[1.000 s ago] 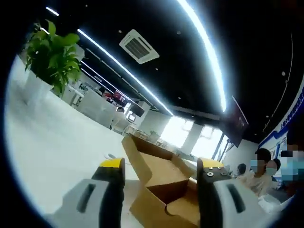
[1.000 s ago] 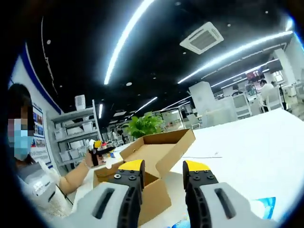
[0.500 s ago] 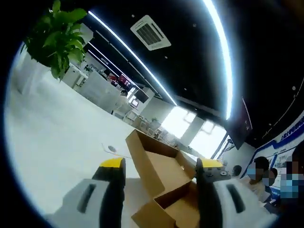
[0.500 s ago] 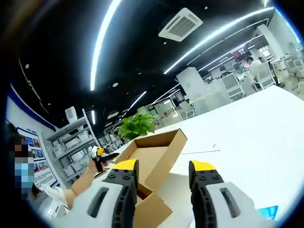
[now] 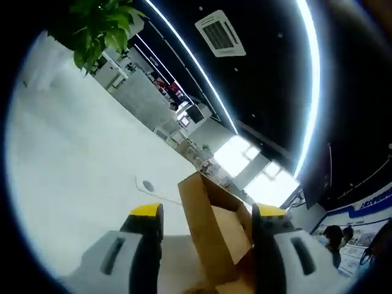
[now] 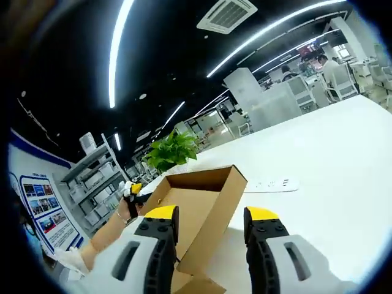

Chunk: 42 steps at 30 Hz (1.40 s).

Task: Operate the shoe box by opening the lid, removing the specified soft item, and placing it in the target area until the item is outside and the box remains undamaged.

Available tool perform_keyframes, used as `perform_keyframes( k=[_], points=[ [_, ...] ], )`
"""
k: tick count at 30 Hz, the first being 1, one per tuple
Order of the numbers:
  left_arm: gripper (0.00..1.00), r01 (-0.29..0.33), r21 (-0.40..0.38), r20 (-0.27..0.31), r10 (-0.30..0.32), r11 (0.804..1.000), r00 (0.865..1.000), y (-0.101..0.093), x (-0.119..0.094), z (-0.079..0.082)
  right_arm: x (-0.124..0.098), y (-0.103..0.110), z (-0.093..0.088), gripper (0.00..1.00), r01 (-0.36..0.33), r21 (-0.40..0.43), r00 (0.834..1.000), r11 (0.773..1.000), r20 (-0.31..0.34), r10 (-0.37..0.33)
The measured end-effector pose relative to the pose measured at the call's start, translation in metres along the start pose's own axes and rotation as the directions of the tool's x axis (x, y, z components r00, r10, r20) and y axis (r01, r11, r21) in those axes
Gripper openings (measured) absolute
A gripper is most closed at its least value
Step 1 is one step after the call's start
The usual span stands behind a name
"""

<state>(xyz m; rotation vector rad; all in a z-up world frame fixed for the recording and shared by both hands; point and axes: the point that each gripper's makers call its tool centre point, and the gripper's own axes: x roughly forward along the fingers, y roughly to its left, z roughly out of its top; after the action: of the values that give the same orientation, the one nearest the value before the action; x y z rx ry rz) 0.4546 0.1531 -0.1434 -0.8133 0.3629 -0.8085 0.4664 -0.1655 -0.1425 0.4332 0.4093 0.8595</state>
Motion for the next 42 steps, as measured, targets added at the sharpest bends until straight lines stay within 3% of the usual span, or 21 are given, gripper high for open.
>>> perform_keyframes(
  k=[8, 14, 22, 32, 42],
  points=[
    [0.57, -0.005, -0.07, -0.04, 0.002, 0.998, 0.999, 0.016, 0.017, -0.003, 0.02, -0.028, -0.001, 0.43, 0.001, 0.085, 0.999, 0.996, -0.039, 0.002],
    [0.53, 0.006, -0.085, -0.056, -0.01, 0.996, 0.998, 0.019, 0.022, -0.001, 0.022, -0.023, -0.006, 0.4, -0.03, 0.114, 0.999, 0.993, -0.029, 0.034],
    [0.48, 0.06, -0.089, -0.062, -0.066, 0.994, 0.996, 0.005, 0.025, -0.005, 0.025, -0.012, -0.005, 0.3, -0.074, 0.096, 0.997, 0.993, -0.013, 0.076],
    [0.45, 0.104, -0.052, -0.083, -0.108, 0.993, 0.991, -0.019, 0.029, -0.017, 0.022, 0.001, 0.001, 0.3, -0.086, 0.047, 0.996, 0.995, -0.004, 0.087],
    [0.45, 0.156, -0.002, -0.061, -0.156, 0.988, 0.986, -0.046, 0.023, -0.01, 0.009, 0.02, 0.01, 0.26, -0.094, -0.027, 0.995, 0.995, 0.026, 0.095]
  ],
)
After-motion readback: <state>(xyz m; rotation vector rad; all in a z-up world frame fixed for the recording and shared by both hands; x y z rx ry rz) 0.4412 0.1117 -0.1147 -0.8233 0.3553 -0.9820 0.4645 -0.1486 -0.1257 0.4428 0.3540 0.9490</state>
